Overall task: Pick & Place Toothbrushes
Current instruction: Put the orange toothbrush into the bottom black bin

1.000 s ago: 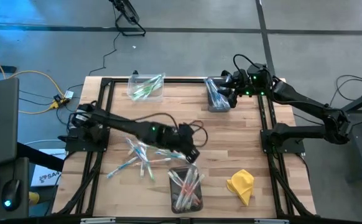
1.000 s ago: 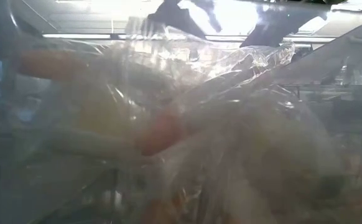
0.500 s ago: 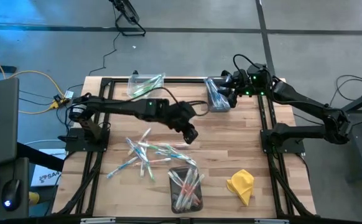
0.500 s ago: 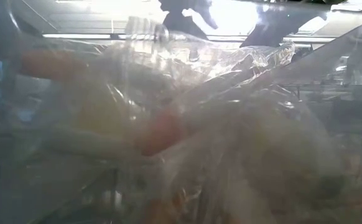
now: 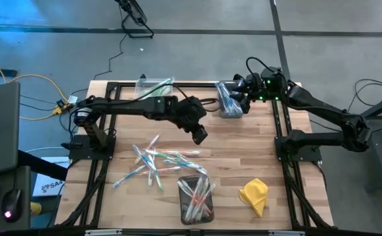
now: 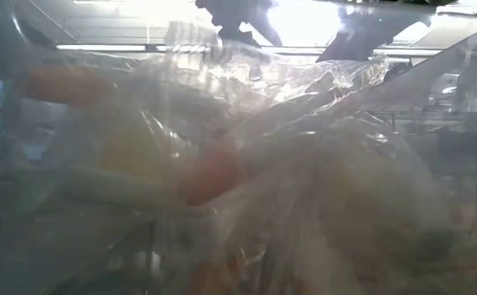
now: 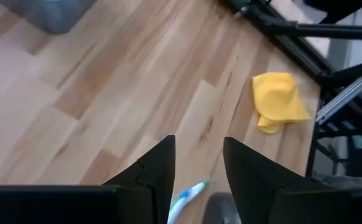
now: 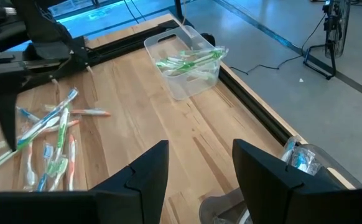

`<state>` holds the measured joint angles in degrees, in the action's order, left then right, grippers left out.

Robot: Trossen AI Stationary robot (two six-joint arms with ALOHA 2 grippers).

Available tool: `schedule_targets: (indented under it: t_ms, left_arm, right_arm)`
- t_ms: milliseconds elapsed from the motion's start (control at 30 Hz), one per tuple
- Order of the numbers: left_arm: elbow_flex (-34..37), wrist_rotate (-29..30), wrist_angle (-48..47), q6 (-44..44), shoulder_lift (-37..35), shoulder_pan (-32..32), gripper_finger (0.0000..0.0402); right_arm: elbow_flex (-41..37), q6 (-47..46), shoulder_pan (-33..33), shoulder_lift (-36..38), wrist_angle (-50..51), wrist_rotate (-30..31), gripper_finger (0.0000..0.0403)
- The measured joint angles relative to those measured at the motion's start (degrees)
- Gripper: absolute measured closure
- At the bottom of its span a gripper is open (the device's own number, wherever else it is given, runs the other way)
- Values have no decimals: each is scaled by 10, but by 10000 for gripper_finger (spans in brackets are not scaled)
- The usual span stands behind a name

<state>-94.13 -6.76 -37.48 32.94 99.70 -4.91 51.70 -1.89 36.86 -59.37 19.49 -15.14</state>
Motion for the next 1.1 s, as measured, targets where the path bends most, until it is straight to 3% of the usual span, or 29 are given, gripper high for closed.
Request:
schedule_targets:
  t_ms: [100, 433, 800, 1100]
  left_arm:
    - [0, 17, -35, 3, 0, -8, 270]
    - [2, 171, -194, 18, -26, 9, 270]
    - [1, 210, -265, -10, -92, 35, 270]
    - [1, 234, -321, -16, -104, 35, 270]
  right_arm:
    - [0, 0, 0, 0, 0, 0, 232]
    - [0, 0, 0, 0, 0, 0, 232]
    - [0, -18, 0, 0, 1, 2, 232]
    - [0, -18, 0, 0, 0, 2, 232]
